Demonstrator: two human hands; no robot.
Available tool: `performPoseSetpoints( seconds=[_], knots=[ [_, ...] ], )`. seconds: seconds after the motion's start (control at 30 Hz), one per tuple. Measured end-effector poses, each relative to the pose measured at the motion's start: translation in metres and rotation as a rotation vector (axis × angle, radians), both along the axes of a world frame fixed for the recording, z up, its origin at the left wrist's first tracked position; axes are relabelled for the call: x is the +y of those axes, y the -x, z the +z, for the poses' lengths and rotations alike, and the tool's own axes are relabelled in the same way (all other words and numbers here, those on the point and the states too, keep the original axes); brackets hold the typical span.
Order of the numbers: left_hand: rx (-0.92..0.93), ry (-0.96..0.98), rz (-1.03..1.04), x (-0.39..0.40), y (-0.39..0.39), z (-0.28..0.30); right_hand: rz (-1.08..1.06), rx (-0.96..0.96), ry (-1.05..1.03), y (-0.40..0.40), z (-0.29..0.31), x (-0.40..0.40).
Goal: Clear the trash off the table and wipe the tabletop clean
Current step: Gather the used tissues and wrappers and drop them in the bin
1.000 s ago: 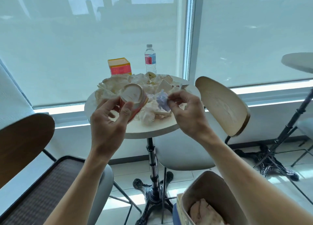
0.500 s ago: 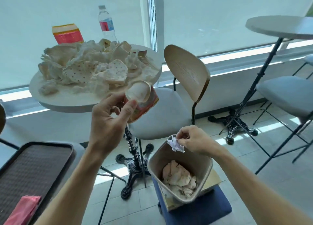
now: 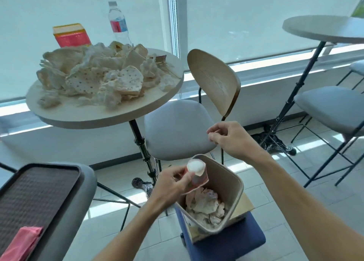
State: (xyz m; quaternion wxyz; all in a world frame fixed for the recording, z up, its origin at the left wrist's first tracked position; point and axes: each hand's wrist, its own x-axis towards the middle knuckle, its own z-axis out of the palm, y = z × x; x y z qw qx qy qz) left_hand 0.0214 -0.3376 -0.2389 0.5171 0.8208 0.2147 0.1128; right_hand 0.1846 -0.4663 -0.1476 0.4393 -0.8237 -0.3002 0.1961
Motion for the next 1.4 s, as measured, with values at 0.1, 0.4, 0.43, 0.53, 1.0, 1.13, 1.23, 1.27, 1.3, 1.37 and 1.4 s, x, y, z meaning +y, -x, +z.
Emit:
performPoseSetpoints(
  seconds=[0.1,0.4,0.43,0.53,1.0,1.13,1.23,1.27,1.3,1.37,1.4],
  knots=[
    [0.015,-0.101,0.017,0.009,0.002,0.007,0.032,-0.025,-0.044,0.005,0.016,0.013],
    [-0.298,-0.355,0.141,0.076,0.025,0.118,0.127,-0.135,-0.144,0.029,0.066,0.086],
    [-0.314,-0.388,0.158,0.085,0.028,0.129,0.133,-0.164,-0.149,0.031,0.071,0.096],
    [-0.349,-0.438,0.224,0.113,0.034,0.153,0.148,-0.22,-0.167,0.039,0.082,0.124],
    [-0.217,-0.717,0.272,0.203,0.01,0.167,-0.079,-0.278,-0.017,0.039,0.089,0.223],
    [-0.189,-0.727,0.211,0.209,-0.002,0.17,-0.133,-0.223,-0.044,0.038,0.086,0.233],
    [-0.16,-0.738,0.192,0.214,-0.006,0.169,-0.192,-0.186,-0.131,0.035,0.087,0.235],
    [-0.164,-0.731,0.194,0.216,-0.007,0.168,-0.209,-0.184,-0.159,0.034,0.088,0.235],
    [-0.173,-0.721,0.199,0.217,-0.008,0.168,-0.222,-0.185,-0.189,0.033,0.089,0.235],
    [-0.203,-0.699,0.211,0.22,-0.01,0.167,-0.24,-0.183,-0.253,0.031,0.091,0.234],
    [-0.223,-0.684,0.219,0.221,-0.011,0.167,-0.247,-0.186,-0.281,0.03,0.092,0.235]
  ],
)
